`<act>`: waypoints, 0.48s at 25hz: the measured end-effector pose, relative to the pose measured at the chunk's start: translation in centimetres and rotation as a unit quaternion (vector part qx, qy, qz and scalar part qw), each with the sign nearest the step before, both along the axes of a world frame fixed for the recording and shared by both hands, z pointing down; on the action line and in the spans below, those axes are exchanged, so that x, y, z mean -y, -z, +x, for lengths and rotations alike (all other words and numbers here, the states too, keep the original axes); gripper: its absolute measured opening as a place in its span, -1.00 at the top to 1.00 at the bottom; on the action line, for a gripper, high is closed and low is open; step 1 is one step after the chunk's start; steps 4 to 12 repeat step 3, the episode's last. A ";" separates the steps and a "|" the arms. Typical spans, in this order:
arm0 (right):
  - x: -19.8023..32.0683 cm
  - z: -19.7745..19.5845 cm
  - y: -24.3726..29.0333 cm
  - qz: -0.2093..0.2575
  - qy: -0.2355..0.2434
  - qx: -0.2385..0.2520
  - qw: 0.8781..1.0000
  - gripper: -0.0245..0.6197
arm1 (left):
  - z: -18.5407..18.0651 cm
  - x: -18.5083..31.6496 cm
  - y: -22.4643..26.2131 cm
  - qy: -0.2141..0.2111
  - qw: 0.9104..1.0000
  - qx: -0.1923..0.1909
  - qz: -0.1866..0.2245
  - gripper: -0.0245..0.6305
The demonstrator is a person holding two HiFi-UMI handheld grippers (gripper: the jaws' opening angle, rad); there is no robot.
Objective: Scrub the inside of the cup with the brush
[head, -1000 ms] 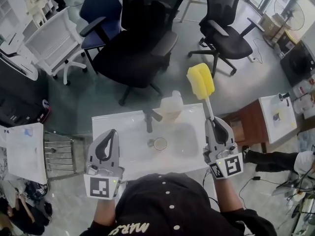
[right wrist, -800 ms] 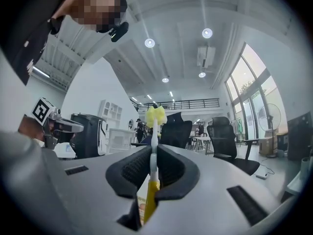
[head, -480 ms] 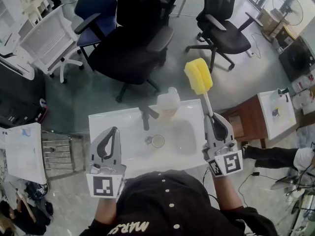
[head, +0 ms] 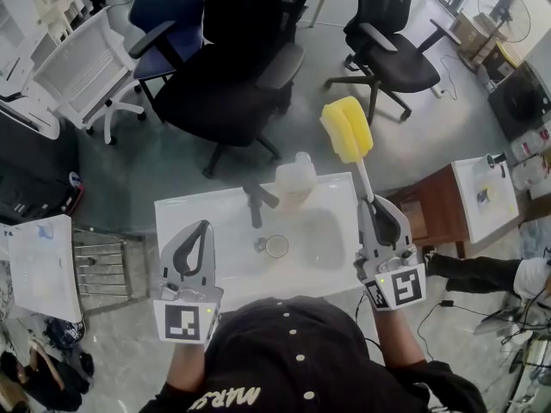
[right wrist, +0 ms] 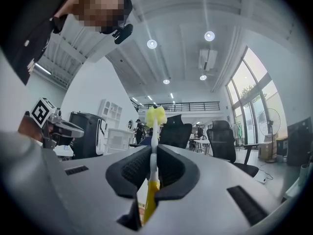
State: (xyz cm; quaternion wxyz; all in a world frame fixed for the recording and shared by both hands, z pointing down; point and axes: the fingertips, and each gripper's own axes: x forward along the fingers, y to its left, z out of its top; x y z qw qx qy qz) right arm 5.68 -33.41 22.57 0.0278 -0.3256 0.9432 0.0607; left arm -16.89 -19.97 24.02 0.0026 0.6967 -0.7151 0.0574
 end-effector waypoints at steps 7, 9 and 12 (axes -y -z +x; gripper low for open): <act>0.1 -0.1 0.0 0.001 -0.002 -0.003 1.000 0.79 | 0.0 0.1 -0.2 -0.004 1.000 0.001 -0.004 0.85; 0.1 -0.1 0.0 0.001 -0.002 -0.003 1.000 0.79 | 0.0 0.1 -0.2 -0.004 1.000 0.001 -0.004 0.85; 0.1 -0.1 0.0 0.001 -0.002 -0.003 1.000 0.79 | 0.0 0.1 -0.2 -0.004 1.000 0.001 -0.004 0.85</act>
